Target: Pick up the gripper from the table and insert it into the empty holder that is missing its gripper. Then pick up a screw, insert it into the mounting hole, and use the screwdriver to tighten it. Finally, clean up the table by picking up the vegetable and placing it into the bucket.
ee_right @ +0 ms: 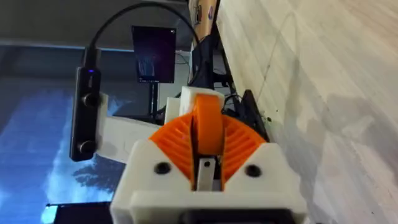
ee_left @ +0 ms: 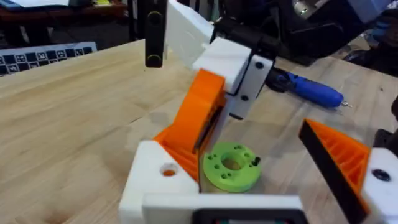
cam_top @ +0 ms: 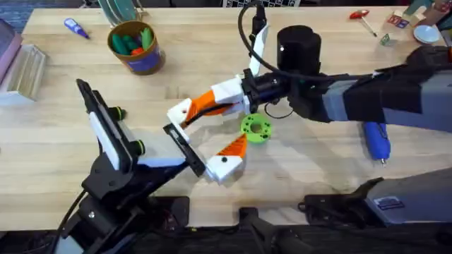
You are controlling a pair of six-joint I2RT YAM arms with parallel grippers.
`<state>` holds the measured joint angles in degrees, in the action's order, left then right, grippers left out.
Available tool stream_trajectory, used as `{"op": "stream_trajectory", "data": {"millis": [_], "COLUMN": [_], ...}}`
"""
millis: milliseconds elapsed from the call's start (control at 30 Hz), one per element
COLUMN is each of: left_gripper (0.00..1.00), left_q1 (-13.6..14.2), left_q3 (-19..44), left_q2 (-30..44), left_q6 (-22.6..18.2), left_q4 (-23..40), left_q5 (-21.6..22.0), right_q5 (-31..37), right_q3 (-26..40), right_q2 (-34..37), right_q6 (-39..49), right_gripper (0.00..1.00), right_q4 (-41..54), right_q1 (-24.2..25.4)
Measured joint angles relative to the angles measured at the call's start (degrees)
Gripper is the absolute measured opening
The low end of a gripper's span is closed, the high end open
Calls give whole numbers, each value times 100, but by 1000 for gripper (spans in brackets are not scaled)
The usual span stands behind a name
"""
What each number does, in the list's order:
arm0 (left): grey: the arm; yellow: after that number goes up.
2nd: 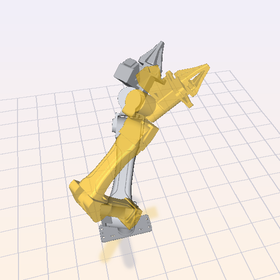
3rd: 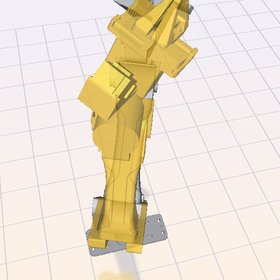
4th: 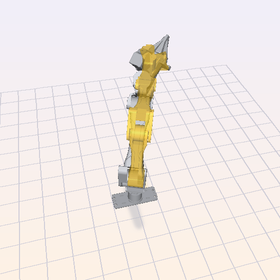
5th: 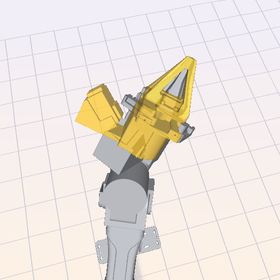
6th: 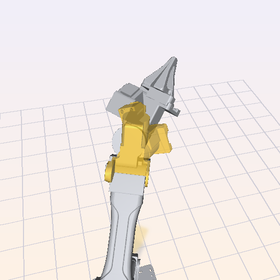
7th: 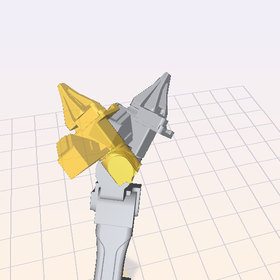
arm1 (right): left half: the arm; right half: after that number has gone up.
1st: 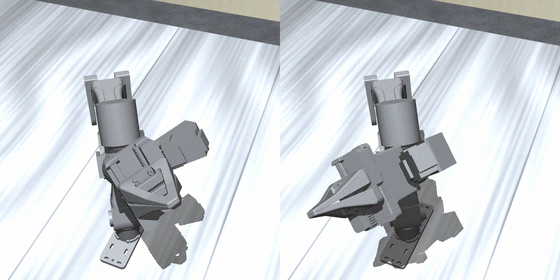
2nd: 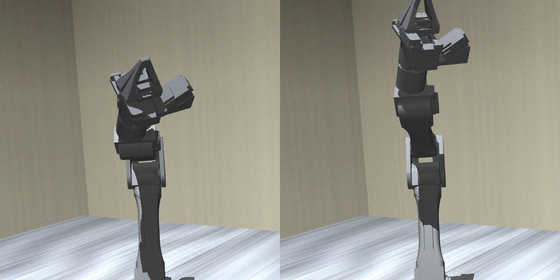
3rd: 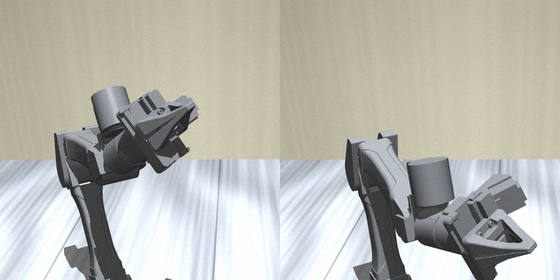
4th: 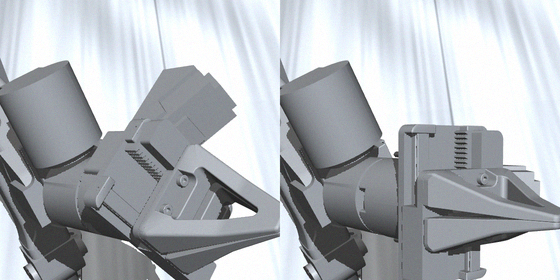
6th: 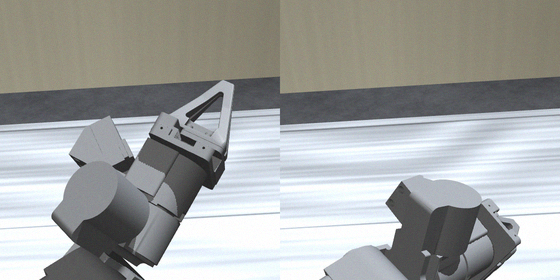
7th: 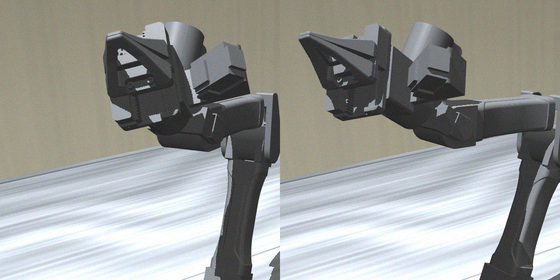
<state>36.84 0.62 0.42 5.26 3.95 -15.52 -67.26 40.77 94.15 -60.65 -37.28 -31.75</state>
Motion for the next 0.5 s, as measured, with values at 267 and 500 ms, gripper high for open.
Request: {"op": "stream_trajectory", "data": {"millis": [267,500], "left_gripper": [986,986], "left_q1": [118,122], "left_q3": [0,0], "left_q2": [0,0], "left_q6": [-57,-57], "left_q4": [-31,-33], "left_q5": [-519,-651], "right_q5": [-280,-318], "right_q3": [0,0], "right_q2": [22,22], "right_q6": [88,92], "right_gripper": [442,600], "right_q4": [-7,-7], "right_q1": [-151,-155]}}
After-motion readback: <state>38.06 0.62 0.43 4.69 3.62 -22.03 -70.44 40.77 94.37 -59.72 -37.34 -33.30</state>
